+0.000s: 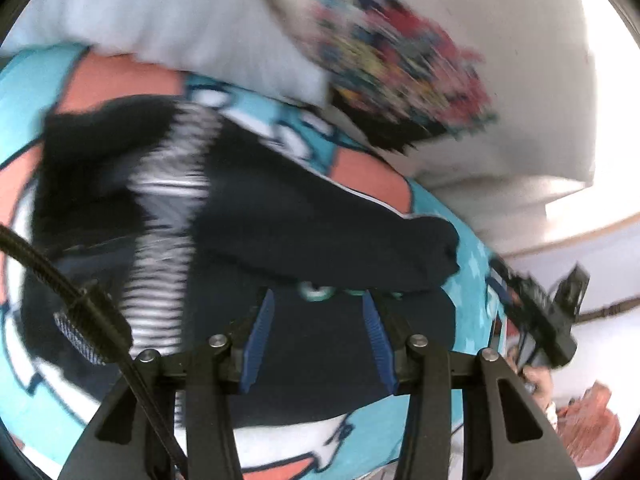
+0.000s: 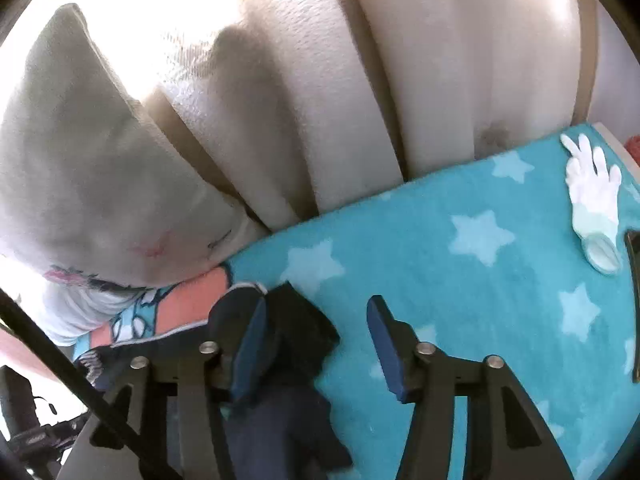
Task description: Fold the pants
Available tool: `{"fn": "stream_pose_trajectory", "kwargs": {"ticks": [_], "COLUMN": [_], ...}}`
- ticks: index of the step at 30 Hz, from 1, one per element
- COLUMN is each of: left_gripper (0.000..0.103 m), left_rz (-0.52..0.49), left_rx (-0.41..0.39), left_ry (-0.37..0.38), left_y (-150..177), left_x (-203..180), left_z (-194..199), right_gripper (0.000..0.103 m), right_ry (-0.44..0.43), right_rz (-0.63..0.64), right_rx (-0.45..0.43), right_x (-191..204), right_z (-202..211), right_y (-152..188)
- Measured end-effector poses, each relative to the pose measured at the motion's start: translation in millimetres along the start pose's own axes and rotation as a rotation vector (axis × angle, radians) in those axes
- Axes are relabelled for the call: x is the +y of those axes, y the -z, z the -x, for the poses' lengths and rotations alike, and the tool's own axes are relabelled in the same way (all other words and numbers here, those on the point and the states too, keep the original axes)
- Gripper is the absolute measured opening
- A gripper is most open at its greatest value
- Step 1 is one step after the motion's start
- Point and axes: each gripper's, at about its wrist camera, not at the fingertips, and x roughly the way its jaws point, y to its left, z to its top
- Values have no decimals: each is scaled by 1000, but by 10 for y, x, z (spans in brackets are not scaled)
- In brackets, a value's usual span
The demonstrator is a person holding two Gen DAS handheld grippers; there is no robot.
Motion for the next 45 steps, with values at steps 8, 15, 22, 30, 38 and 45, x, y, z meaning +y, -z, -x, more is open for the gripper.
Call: {"fn": "stream_pose_trajectory", "kwargs": {"ticks": [8,15,22,30,38,45], "left_gripper": [49,59,69,23,11,13], "left_rz": [252,314,240,221,208,308], "left_rx": [-133,-129,-98,-52,-102,-91], "left_ry": [-155,-169,-81,-180,-230,-235], "left_y": [136,197,206,222,433,670], "left_x": [1102,1421,1104,928,889,1170], "left_z": [583,511,358,304,749,778], "right_gripper": [60,60,58,14,14,27], "right_ry": [-46,-78,-120,-239,-255,-112], "right_rz": [7,-40,-45,-90,-56,15], "right_rx": [165,205,196,229,217,243], "right_x": [-48,-66,69,115,2,-160], "right_z": [-43,-226,-315,-216,198,168], "right_y": [701,891,865,893,999,1216]}}
